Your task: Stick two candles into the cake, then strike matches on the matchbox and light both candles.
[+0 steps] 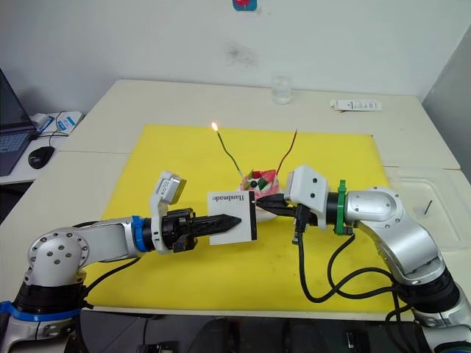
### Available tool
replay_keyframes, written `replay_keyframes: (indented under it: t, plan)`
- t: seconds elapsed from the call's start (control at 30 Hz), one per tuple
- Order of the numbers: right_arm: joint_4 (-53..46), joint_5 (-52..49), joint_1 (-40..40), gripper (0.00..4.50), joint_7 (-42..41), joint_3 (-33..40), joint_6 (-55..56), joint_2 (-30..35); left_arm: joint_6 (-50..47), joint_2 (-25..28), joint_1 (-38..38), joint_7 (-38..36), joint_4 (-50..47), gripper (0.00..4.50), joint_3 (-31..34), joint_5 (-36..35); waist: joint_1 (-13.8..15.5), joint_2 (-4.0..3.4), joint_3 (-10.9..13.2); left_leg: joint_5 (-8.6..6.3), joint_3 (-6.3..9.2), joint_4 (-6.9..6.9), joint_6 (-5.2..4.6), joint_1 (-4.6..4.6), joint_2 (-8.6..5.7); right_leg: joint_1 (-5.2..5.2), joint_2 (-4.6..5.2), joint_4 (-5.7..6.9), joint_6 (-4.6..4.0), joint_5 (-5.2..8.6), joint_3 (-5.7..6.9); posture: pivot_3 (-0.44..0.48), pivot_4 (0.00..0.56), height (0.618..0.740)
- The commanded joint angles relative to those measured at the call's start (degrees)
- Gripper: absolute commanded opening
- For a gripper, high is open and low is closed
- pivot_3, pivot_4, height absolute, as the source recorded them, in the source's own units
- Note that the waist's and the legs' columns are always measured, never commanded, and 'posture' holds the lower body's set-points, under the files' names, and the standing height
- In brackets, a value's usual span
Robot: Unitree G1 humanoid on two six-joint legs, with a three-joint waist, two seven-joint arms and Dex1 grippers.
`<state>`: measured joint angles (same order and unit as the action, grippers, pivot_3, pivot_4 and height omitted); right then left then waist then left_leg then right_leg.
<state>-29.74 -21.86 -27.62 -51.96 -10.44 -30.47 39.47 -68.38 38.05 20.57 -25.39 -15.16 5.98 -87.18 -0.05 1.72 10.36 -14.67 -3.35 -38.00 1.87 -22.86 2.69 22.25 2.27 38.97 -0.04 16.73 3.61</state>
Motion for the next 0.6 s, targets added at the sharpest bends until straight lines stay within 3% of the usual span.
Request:
replay_keyframes:
  t: [0.03, 0.47, 0.6]
  plan:
    - [-0.58, 1.1, -0.25, 0.02, -0.38, -0.22, 2.02, 0.03, 0.3, 0.09, 0.09, -0.18, -1.0, 0.0, 0.94, -0.91, 0.0, 0.0, 0.0, 0.0, 0.0, 0.0, 0.0, 0.0, 0.0, 0.0, 0.0, 0.0, 0.0, 0.0, 0.0, 0.0, 0.15, 0.74]
    - [-1.19, 2.88, -0.38, 0.02, -1.04, -1.98, 2.85, -1.31, 0.33, 0.08, 0.0, 0.26, -1.03, 0.0, 1.05, -1.05, 0.0, 0.0, 0.0, 0.01, 0.0, 0.0, 0.01, 0.0, 0.0, 0.0, 0.0, 0.0, 0.0, 0.0, 0.0, 0.0, 0.15, 0.74]
    - [-5.28, 3.23, 1.75, 0.02, -9.73, -5.93, 6.17, 4.21, 0.38, -0.16, 0.2, 0.41, -0.73, 0.0, 0.94, -0.99, 0.0, -0.01, 0.0, 0.01, 0.0, 0.01, 0.01, -0.02, -0.01, 0.01, 0.0, 0.0, 0.0, 0.0, 0.0, 0.0, 0.15, 0.74]
